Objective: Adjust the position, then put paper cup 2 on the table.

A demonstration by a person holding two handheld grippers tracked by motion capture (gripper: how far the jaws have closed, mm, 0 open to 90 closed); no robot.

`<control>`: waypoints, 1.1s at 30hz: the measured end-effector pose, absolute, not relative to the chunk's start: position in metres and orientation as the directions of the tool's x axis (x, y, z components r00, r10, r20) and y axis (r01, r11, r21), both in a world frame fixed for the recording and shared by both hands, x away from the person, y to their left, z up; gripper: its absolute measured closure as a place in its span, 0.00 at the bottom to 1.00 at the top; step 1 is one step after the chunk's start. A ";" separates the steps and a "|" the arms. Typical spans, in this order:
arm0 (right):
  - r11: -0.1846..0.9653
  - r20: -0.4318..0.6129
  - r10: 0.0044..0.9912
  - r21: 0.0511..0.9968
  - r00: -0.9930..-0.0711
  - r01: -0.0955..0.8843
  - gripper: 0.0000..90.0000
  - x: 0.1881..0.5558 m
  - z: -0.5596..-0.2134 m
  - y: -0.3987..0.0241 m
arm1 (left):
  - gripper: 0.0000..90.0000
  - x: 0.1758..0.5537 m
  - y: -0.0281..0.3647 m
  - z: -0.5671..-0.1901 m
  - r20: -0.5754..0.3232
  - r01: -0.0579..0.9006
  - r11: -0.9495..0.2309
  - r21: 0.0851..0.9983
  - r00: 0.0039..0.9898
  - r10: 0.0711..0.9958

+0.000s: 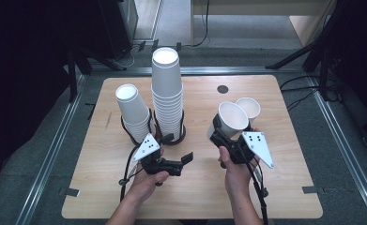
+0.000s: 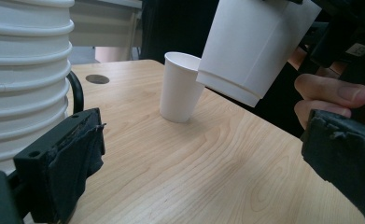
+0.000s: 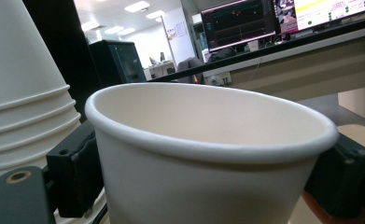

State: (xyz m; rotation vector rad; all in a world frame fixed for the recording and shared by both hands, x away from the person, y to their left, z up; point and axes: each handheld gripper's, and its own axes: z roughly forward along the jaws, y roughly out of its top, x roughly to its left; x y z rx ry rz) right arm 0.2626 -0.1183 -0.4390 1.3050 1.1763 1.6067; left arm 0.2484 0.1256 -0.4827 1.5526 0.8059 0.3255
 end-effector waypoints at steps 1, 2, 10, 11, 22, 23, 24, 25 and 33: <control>-0.301 0.294 0.933 0.954 -0.208 -0.003 0.14 0.263 -0.439 -0.119 | 0.00 0.248 0.126 -0.483 -0.250 0.299 0.040 0.954 0.711 0.657; -0.297 0.290 0.935 0.955 -0.203 -0.007 0.14 0.264 -0.440 -0.119 | 0.00 0.248 0.126 -0.483 -0.251 0.298 0.042 0.954 0.710 0.658; -0.231 0.219 0.953 0.972 -0.208 -0.032 0.14 0.271 -0.443 -0.117 | 0.00 0.249 0.128 -0.483 -0.253 0.300 0.045 0.953 0.705 0.662; -0.228 0.217 0.954 0.973 -0.208 -0.031 0.14 0.272 -0.443 -0.117 | 0.00 0.249 0.129 -0.483 -0.252 0.300 0.044 0.953 0.704 0.664; -0.149 0.142 0.968 0.989 -0.207 -0.020 0.14 0.291 -0.459 -0.112 | 0.00 0.251 0.131 -0.486 -0.244 0.302 0.035 0.953 0.690 0.681; -0.143 0.136 0.968 0.990 -0.210 -0.017 0.14 0.293 -0.461 -0.112 | 0.00 0.251 0.131 -0.486 -0.245 0.303 0.035 0.952 0.690 0.682; -0.140 0.133 0.968 0.990 -0.213 -0.015 0.14 0.295 -0.463 -0.111 | 0.00 0.252 0.131 -0.486 -0.245 0.304 0.035 0.952 0.689 0.682; -0.133 0.127 0.969 0.991 -0.213 -0.012 0.14 0.297 -0.465 -0.111 | 0.00 0.252 0.132 -0.486 -0.245 0.303 0.036 0.952 0.688 0.683; -0.064 0.064 0.976 0.998 -0.209 0.005 0.14 0.311 -0.482 -0.107 | 0.00 0.253 0.132 -0.489 -0.247 0.313 0.033 0.949 0.677 0.693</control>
